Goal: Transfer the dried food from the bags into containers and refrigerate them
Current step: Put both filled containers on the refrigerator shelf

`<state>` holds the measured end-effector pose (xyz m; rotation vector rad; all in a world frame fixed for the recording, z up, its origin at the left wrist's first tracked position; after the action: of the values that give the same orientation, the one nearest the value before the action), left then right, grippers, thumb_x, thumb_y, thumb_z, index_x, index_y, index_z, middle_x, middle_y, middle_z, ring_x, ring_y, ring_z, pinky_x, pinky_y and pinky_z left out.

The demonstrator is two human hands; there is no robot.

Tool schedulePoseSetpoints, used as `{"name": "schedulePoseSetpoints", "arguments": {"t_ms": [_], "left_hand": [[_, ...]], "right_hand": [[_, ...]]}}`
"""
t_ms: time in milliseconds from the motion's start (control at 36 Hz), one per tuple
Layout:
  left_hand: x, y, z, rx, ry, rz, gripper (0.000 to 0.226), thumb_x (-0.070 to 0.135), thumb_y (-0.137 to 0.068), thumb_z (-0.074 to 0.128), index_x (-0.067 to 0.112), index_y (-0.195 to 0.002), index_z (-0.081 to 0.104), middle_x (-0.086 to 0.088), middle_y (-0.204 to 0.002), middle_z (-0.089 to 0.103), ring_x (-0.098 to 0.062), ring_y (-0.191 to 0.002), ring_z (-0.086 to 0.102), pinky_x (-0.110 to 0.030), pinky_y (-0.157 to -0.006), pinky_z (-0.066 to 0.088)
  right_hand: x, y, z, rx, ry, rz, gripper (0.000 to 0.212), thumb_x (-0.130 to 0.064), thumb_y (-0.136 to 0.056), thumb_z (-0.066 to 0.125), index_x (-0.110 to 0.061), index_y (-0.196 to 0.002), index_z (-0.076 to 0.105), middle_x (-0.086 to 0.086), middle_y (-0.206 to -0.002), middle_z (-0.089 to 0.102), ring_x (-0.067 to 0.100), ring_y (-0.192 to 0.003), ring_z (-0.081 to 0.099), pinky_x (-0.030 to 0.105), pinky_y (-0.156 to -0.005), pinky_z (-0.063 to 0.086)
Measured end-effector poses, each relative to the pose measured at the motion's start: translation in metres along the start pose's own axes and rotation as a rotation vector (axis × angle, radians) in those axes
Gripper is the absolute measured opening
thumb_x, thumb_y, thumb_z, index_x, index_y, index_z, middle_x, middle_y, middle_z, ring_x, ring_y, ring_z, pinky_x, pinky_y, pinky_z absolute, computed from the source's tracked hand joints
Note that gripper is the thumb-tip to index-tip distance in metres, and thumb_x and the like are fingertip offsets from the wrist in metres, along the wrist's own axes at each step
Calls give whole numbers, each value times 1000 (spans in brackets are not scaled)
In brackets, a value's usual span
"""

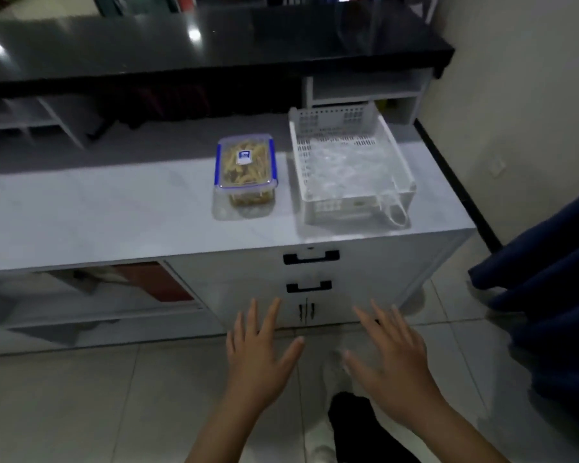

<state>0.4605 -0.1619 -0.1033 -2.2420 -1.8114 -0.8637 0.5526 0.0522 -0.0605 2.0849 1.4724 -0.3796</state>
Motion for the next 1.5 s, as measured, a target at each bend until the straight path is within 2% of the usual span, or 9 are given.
{"name": "schedulePoseSetpoints", "arguments": {"t_ms": [167,361,500,750,1028,1167,1222,1361,1500], "left_hand": [[-18,-52,-27,22,39,-99,80,76,-86,43,57,-150,-2,9,-167,-9,-20,-154,-7,-47,-123,5],[-26,-144,-102,213,270,-116,73,49,-90,66,61,-141,15,10,-166,13,-11,-152,10,-40,-119,19],[-27,-225,-155,305,384,-161,61,40,-94,66,43,-147,36,11,-159,33,-10,-144,33,-28,-107,33],[-21,-338,-184,157,710,-340,58,32,-92,70,33,-144,44,4,-141,50,-14,-115,58,-16,-62,51],[-50,-360,-181,-63,854,-342,56,28,-87,76,33,-137,52,2,-105,76,-19,-91,75,-39,-71,64],[-77,-337,-185,-133,872,-321,56,31,-85,77,37,-135,53,3,-104,75,-15,-90,76,-34,-62,61],[-95,-326,-192,-184,872,-299,61,39,-77,79,42,-132,53,4,-106,74,-13,-93,75,-34,-64,61],[-136,-304,-205,-296,853,-258,62,48,-69,80,53,-125,54,9,-104,73,-10,-96,73,-33,-67,62],[-163,-287,-208,-412,878,-251,62,44,-67,82,46,-123,56,7,-98,74,-13,-95,74,-29,-64,61]], "right_hand": [[-61,-86,-2,-25,8,-214,67,-65,-93,45,-62,-147,6,-31,-158,-16,3,-148,-24,39,-120,-6],[-134,-192,-21,-58,38,-506,70,-57,-96,44,-49,-155,8,-19,-165,-9,6,-149,-25,40,-124,-7],[-172,-265,-41,-40,18,-572,68,-55,-94,46,-42,-155,19,-11,-167,2,14,-153,-12,44,-125,2],[-199,-359,-12,-136,94,-393,72,-50,-96,49,-39,-157,11,-4,-168,0,25,-154,-5,51,-122,11],[-200,-357,4,-93,4,-384,68,-47,-98,50,-37,-157,17,-9,-168,6,12,-154,-7,39,-125,5],[-199,-338,6,20,-423,-265,62,-36,-93,66,-45,-147,36,-37,-144,27,-16,-132,25,14,-104,35],[-200,-334,8,55,-669,-127,56,-32,-90,71,-56,-131,42,-44,-129,36,-13,-123,44,13,-88,50],[-205,-325,34,-130,-1103,268,54,-21,-84,79,-38,-130,56,-1,-114,69,23,-96,73,32,-63,61],[-216,-304,59,-162,-1150,399,32,-17,-91,71,-25,-121,63,6,-98,77,28,-88,76,33,-62,60]]}}
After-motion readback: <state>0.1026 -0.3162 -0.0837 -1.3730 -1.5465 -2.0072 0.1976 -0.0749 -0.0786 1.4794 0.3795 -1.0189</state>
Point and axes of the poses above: each hand's wrist, its own y-axis away from the middle knuckle, its own z-axis out of the palm, x = y × z, the point moved 4 cm from there along -y, towards the middle knuckle
